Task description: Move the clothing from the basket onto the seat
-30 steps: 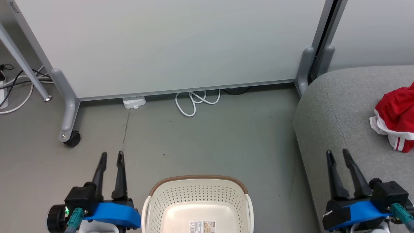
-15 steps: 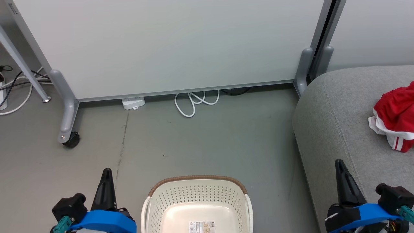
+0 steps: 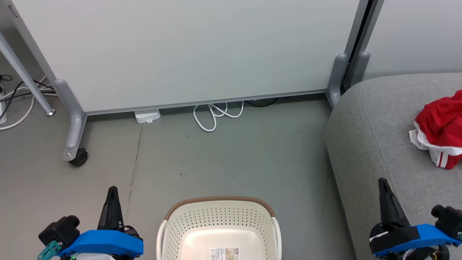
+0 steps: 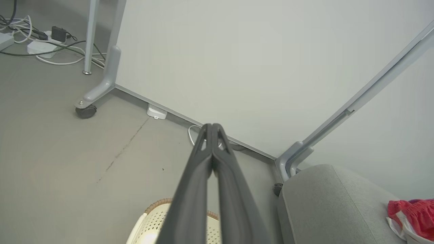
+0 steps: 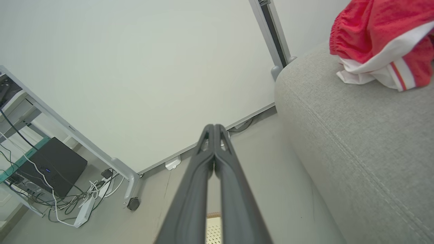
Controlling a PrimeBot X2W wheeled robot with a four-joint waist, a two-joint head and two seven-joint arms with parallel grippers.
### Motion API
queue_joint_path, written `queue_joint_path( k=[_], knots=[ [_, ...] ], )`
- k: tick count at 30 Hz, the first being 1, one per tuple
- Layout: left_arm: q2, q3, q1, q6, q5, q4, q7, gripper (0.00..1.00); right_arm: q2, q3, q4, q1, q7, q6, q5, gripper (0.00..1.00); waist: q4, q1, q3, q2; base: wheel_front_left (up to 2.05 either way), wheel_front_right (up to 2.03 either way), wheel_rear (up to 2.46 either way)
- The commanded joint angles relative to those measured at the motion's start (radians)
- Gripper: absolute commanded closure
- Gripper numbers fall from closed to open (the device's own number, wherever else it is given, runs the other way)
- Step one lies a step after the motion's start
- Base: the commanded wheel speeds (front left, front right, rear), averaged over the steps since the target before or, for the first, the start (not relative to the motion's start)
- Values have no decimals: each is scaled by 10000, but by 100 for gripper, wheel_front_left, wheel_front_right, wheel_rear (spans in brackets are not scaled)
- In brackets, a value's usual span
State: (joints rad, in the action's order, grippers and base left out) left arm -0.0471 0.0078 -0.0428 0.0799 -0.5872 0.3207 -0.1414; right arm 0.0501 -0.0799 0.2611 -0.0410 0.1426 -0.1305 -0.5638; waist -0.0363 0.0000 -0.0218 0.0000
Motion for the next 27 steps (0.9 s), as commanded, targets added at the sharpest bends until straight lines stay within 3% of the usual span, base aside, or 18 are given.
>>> queue_joint_path(
  k=[1,27],
  knots=[
    [-26,67,-288,45,-287,-193,52,100,14,-32,-176,-259,-59,-1,-336,100,3,0,1,0,0,0,0],
    [-33,428,-456,216,-3844,-410,959,100,11,-148,-188,-448,-967,-2,-3968,100,97,0,50,0,0,0,0]
  ],
)
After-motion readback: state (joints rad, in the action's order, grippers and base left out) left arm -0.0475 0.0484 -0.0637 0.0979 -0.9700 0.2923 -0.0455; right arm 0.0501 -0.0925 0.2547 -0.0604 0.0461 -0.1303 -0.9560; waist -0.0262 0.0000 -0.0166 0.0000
